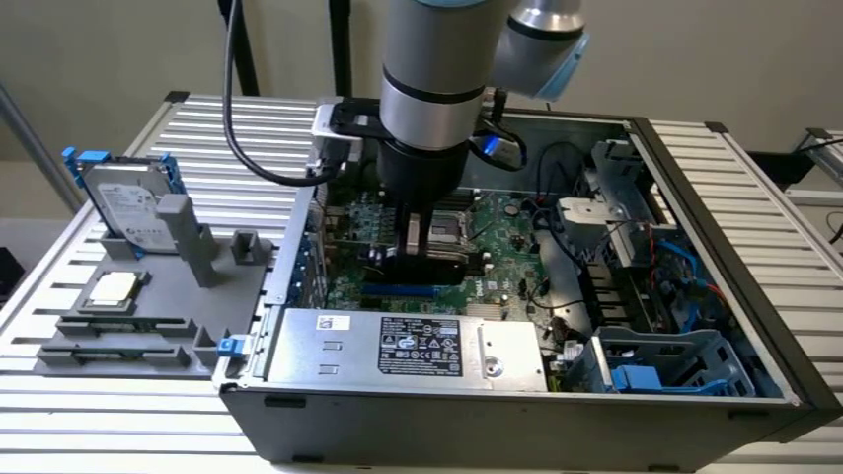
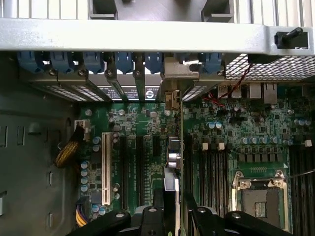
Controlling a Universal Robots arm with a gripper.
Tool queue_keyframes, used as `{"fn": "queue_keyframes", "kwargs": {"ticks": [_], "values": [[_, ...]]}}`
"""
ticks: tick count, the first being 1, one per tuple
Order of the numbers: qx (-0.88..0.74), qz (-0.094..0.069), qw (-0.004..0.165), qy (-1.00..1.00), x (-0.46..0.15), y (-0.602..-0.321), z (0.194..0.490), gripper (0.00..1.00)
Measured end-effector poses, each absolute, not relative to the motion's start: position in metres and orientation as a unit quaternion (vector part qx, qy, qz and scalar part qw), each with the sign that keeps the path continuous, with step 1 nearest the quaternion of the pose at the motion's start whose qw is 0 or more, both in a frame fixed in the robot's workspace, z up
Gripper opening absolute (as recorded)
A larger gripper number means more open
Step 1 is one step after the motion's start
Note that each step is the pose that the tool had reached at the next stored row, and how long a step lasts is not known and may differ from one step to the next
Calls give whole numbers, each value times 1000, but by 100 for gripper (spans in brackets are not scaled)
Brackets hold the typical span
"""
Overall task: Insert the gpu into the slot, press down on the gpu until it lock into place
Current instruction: 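Insert the gpu into the slot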
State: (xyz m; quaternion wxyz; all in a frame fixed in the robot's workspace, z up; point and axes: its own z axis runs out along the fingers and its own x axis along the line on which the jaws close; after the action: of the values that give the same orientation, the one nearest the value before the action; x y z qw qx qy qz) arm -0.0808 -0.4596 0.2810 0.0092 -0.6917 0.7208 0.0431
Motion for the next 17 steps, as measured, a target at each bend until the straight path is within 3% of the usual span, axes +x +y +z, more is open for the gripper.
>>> {"fn": "queue_keyframes", "kwargs": {"ticks": [17], "values": [[-698,46,6,715,-81,-460,273,26]]}}
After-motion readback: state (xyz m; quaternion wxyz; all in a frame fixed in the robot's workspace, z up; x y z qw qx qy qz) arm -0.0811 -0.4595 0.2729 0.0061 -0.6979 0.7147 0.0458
